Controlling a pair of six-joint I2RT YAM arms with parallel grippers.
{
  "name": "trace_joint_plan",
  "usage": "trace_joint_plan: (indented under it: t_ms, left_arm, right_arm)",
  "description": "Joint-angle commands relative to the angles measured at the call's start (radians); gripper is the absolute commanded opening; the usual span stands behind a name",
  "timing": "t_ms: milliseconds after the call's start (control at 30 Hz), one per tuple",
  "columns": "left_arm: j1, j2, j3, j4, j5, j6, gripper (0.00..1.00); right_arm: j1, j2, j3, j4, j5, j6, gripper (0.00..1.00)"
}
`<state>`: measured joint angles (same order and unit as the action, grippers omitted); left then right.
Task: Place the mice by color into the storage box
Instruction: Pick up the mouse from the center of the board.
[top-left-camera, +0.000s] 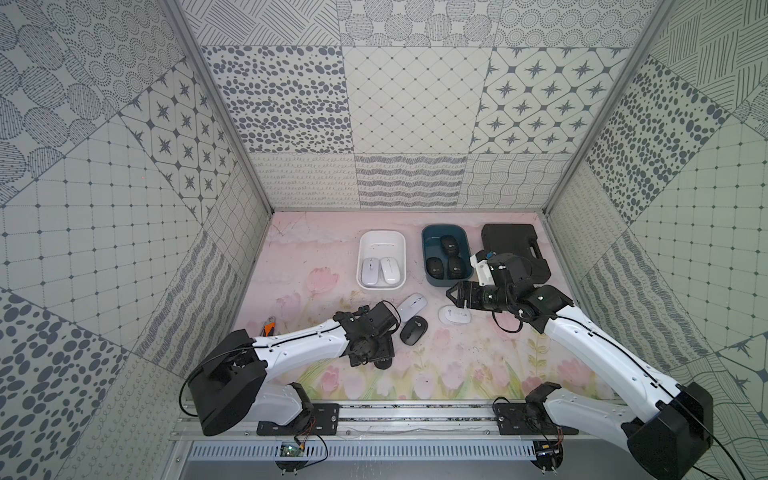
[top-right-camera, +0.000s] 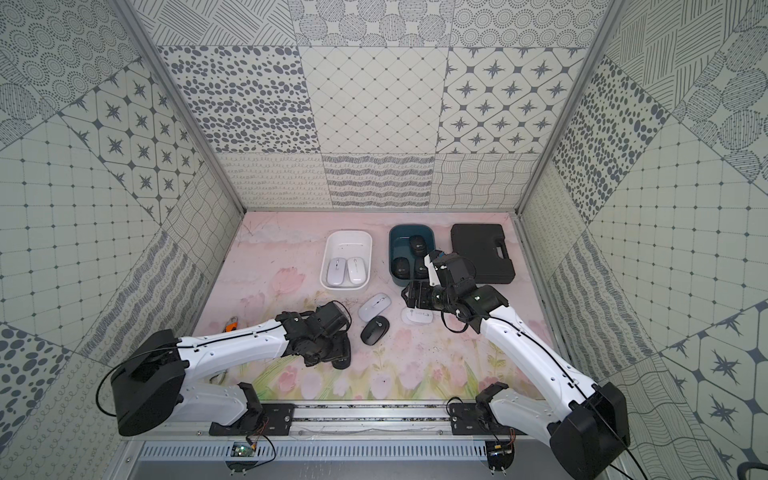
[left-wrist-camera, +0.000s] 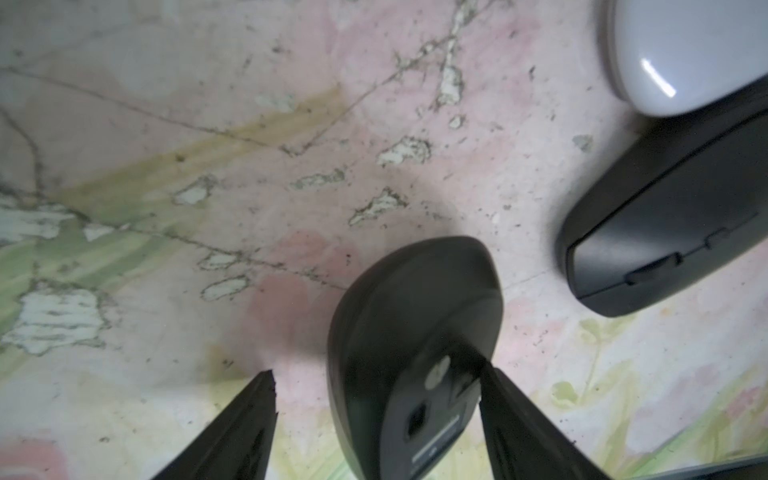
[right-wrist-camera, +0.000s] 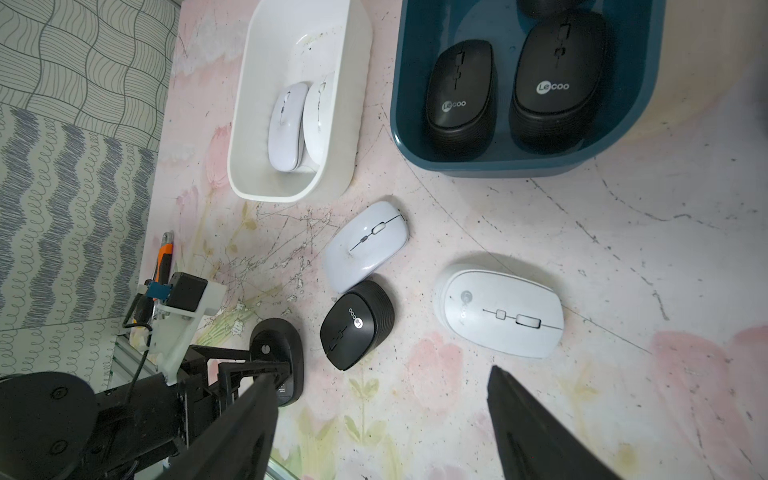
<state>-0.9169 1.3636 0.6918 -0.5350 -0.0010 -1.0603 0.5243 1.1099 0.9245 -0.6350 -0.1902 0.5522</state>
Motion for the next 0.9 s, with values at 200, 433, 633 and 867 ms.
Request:
trace_joint_plan:
  t_ms: [200,433,633,867]
  left_arm:
    - [-0.029,0.081,0.010,0.111,-0.094,0.002,0.71]
    - [-0.033,0.131,0.094,0.041,-0.071,0.059,0.47]
    - [-0.054,0.178,0.181,-0.058,-0.053,0.110,0.41]
    - [-0.087,0.238,0.271,-0.176,-0.026,0.154,0.45]
  right_arm:
    - [0.001,-0.046,-0.005,-0.001,0.006,0.011,0.84]
    - [0.002,-0.046,-0.017,0.000,0.013,0.009,0.84]
    - [0.003,-0.039,-0.024,0.002,0.021,-0.001,0.84]
    - [0.003,-0.036,-0.023,-0.005,0.018,-0.012,0.84]
